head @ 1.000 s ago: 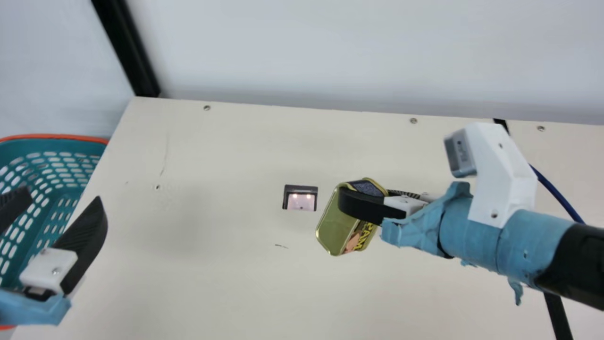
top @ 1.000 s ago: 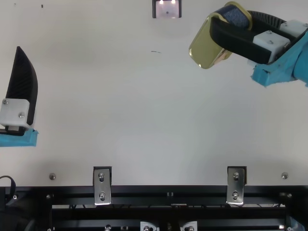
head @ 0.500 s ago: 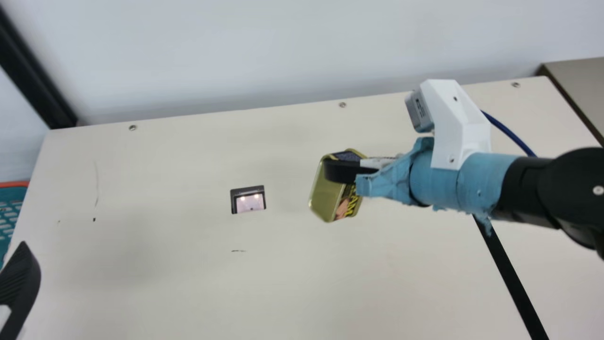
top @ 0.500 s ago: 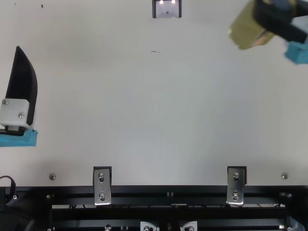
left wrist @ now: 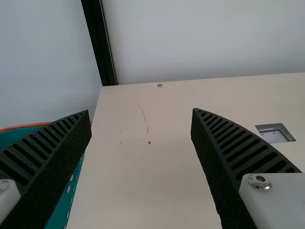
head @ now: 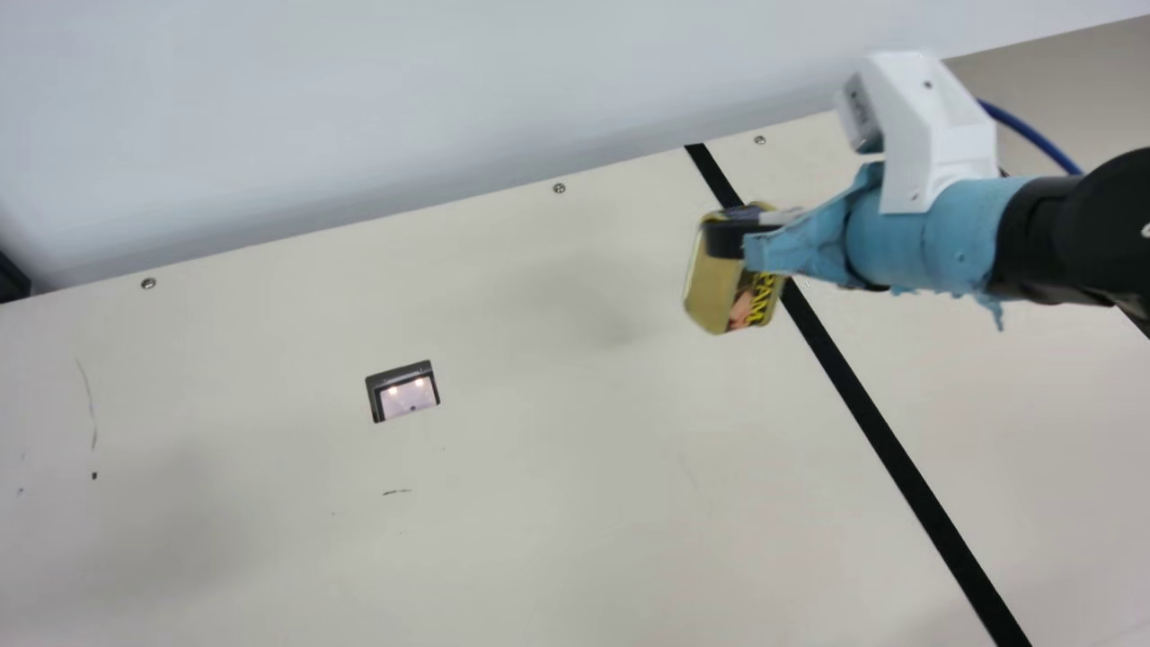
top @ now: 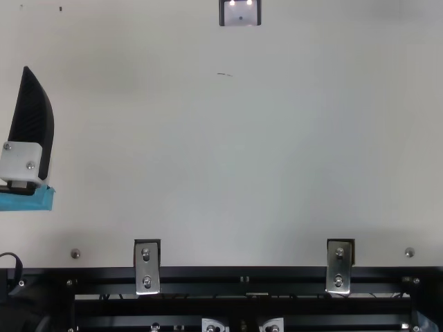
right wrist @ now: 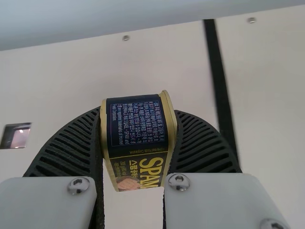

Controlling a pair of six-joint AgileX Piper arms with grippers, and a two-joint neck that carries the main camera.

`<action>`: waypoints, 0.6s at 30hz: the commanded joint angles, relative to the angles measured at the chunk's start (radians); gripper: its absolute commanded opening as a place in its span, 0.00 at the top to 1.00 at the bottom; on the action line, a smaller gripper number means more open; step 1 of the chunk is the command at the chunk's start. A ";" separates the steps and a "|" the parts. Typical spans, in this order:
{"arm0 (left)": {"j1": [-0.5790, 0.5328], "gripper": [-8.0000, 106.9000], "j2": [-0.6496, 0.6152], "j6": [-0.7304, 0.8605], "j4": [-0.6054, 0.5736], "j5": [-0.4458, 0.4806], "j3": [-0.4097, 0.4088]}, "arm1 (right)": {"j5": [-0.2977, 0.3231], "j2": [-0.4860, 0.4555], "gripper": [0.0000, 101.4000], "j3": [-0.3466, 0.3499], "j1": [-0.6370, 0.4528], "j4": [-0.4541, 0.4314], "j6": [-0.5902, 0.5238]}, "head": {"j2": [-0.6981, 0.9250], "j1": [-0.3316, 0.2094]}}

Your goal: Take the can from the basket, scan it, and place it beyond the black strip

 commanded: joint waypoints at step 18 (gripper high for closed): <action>0.000 0.15 0.000 0.000 0.000 0.000 0.000 | 0.148 0.207 1.00 -0.252 -0.290 -0.282 -0.128 | -0.015 -0.002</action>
